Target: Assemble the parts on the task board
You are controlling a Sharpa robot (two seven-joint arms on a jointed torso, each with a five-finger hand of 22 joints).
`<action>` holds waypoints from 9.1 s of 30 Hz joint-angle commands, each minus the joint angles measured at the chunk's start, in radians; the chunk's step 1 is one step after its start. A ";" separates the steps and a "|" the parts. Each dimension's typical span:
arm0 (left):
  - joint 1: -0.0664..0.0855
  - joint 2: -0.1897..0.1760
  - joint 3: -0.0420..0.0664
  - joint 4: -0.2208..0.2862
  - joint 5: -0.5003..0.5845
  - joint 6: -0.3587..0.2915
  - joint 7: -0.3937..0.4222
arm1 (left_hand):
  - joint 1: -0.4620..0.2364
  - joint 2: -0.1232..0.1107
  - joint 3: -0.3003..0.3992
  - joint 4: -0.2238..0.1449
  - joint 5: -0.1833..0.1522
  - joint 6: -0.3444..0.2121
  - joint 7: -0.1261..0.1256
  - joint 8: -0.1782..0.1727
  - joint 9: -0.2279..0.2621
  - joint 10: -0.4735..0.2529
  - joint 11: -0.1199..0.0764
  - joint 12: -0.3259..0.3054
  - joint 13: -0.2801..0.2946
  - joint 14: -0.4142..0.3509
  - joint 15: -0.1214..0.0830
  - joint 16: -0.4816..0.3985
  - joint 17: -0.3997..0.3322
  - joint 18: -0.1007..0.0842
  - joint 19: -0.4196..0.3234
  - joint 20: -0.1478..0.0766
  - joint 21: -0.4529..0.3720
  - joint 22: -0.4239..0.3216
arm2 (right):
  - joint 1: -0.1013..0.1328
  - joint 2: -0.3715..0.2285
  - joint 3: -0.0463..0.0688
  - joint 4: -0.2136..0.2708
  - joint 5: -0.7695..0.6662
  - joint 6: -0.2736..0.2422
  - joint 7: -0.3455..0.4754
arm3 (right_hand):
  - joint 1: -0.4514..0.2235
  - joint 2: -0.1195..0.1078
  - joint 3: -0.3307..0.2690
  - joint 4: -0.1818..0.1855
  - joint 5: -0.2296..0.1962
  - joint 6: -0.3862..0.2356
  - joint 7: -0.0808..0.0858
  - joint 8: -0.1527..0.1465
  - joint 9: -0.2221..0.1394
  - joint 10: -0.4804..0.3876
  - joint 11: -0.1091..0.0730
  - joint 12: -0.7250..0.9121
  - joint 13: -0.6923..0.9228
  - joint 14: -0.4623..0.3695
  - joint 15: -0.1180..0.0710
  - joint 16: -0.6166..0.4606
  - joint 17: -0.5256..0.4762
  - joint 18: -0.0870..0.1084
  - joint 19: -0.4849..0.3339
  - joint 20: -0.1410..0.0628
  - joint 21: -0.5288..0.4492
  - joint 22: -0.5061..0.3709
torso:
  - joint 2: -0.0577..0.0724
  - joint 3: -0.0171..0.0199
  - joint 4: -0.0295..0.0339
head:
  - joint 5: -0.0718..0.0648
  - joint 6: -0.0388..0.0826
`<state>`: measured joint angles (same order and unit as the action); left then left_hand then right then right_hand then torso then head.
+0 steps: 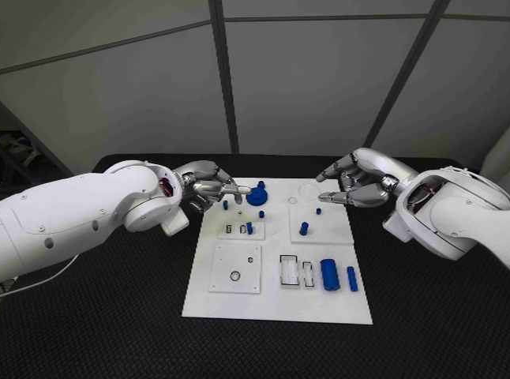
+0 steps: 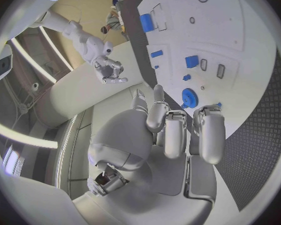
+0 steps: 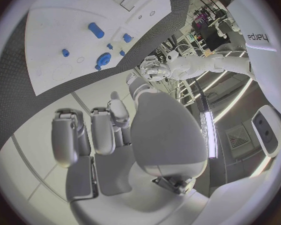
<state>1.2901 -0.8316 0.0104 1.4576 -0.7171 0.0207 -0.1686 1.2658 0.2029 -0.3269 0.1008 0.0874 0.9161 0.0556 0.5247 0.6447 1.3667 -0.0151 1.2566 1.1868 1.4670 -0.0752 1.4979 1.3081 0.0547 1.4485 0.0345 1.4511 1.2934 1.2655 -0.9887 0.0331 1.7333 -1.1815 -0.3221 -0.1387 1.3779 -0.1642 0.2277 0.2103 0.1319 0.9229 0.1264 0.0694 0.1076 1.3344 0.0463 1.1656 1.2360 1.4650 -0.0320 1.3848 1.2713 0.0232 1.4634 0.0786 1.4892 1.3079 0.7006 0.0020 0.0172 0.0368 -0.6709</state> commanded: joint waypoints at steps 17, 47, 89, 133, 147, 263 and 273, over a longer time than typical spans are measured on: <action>0.086 0.175 -0.113 -0.114 -0.271 0.126 -0.355 | -0.027 -0.033 -0.058 0.082 -0.038 -0.002 0.000 -0.016 0.125 -0.003 0.003 -0.040 0.095 0.079 0.001 0.004 0.182 -0.001 -0.006 0.004 0.004 0.016 | 0.006 0.007 0.001 -0.025 -0.021 0.004 -0.046 | 0.001 -0.003 -0.003 0.009 0.009 0.011 0.000 0.004 0.002 0.006 -0.005 0.002 0.000 0.035 -0.002 -0.009 -0.007 0.011 0.020 0.000 -0.009 0.126 | 0.001 -0.0011 -0.0011 | 0.001 -0.006; 0.089 0.253 -0.120 -0.149 -0.295 0.225 -0.405 | 0.004 -0.036 -0.053 0.136 -0.002 0.003 -0.009 -0.014 0.236 0.017 -0.004 -0.020 0.142 0.086 -0.005 0.022 0.207 -0.005 0.000 -0.002 0.017 0.044 | 0.006 0.034 0.001 -0.052 -0.022 0.001 -0.041 | 0.000 -0.004 -0.004 0.011 0.010 0.013 -0.001 0.004 0.002 0.005 -0.005 0.000 -0.002 0.033 -0.002 -0.014 -0.014 0.012 0.017 0.000 -0.013 0.120 | 0.001 -0.0021 -0.0009 | 0.004 -0.021; 0.089 0.277 -0.120 -0.156 -0.295 0.237 -0.383 | 0.161 0.026 0.039 0.062 0.238 0.003 -0.020 -0.081 0.308 0.017 -0.014 -0.047 0.159 0.087 -0.013 0.019 0.209 -0.005 -0.002 -0.009 0.015 0.050 | 0.005 0.060 0.000 -0.073 -0.022 0.026 -0.053 | 0.005 0.000 0.000 0.013 0.016 0.017 -0.002 0.003 0.003 0.006 -0.007 -0.001 -0.004 0.035 -0.003 -0.013 -0.011 0.012 0.019 -0.001 -0.012 0.122 | 0.002 -0.0030 0.0000 | 0.006 -0.028; 0.068 0.125 -0.121 0.003 -0.172 -0.035 -0.401 | 0.010 -0.233 0.768 -0.036 0.503 0.045 -0.014 -0.137 0.455 0.054 -0.013 -0.067 0.191 0.093 -0.012 0.035 0.230 -0.010 0.012 -0.009 0.022 0.089 | 0.005 0.070 0.000 -0.107 -0.023 0.030 -0.057 | 0.006 0.002 0.002 0.015 0.020 0.015 -0.001 0.000 0.002 0.006 -0.007 -0.001 -0.004 0.035 -0.004 -0.014 -0.010 0.012 0.018 -0.002 -0.013 0.121 | 0.001 -0.0035 0.0050 | 0.018 -0.037; 0.045 0.126 -0.121 -0.006 -0.283 -0.016 -0.411 | 0.000 -0.242 0.789 -0.049 0.501 0.048 -0.014 -0.138 0.460 0.054 -0.014 -0.072 0.190 0.094 -0.013 0.036 0.231 -0.010 0.012 -0.009 0.022 0.089 | 0.005 0.072 0.000 -0.103 -0.023 0.031 -0.056 | 0.005 0.003 0.002 0.017 0.020 0.015 -0.001 -0.001 0.002 0.006 -0.006 -0.001 -0.004 0.035 -0.004 -0.015 -0.012 0.012 0.019 -0.002 -0.013 0.122 | 0.001 -0.0026 0.0025 | 0.020 -0.041; 0.040 0.224 -0.120 -0.113 -0.318 0.126 -0.431 | -0.203 -0.309 0.655 0.139 0.153 0.109 -0.036 -0.146 0.501 0.083 -0.027 -0.028 0.229 0.100 -0.027 0.059 0.251 -0.016 0.028 -0.022 0.033 0.123 | 0.005 0.082 0.000 -0.097 -0.027 0.051 -0.051 | -0.001 0.005 0.001 0.026 0.021 0.015 -0.001 -0.002 0.002 0.004 -0.006 -0.005 -0.007 0.035 -0.004 -0.018 -0.015 0.013 0.016 -0.002 -0.017 0.117 | 0.000 -0.0028 0.0041 | 0.022 -0.058; 0.040 0.212 -0.119 -0.104 -0.319 0.103 -0.426 | -0.198 -0.313 0.616 0.177 0.059 0.115 -0.037 -0.143 0.511 0.089 -0.028 -0.013 0.238 0.102 -0.028 0.065 0.256 -0.017 0.031 -0.023 0.035 0.129 | 0.005 0.082 0.000 -0.098 -0.027 0.041 -0.049 | -0.002 0.004 0.001 0.026 0.020 0.015 -0.001 -0.002 0.002 0.005 -0.006 -0.003 -0.006 0.035 -0.004 -0.019 -0.015 0.013 0.016 -0.002 -0.018 0.116 | 0.000 -0.0031 0.0036 | 0.021 -0.058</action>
<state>1.3310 -0.6184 -0.1079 1.3504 -1.0417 0.1313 -0.5890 1.0674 -0.1041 0.2864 0.2738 0.1483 1.0240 0.0195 0.3801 1.1554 1.4489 -0.0417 1.2391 1.3099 1.4640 -0.1007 1.5608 1.3074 0.0546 1.4666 0.0180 1.4820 1.3074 1.2688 -0.9065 0.0325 1.6339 -1.2048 -0.2724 -0.1967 1.3778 -0.1643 0.2285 0.2314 0.1485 0.9330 0.1226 0.0694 0.1089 1.3381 0.0428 1.1654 1.2299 1.4650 -0.0321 1.3710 1.2574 0.0229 1.4634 0.0786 1.4752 1.3073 0.7003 -0.0012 0.0214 0.0568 -0.7282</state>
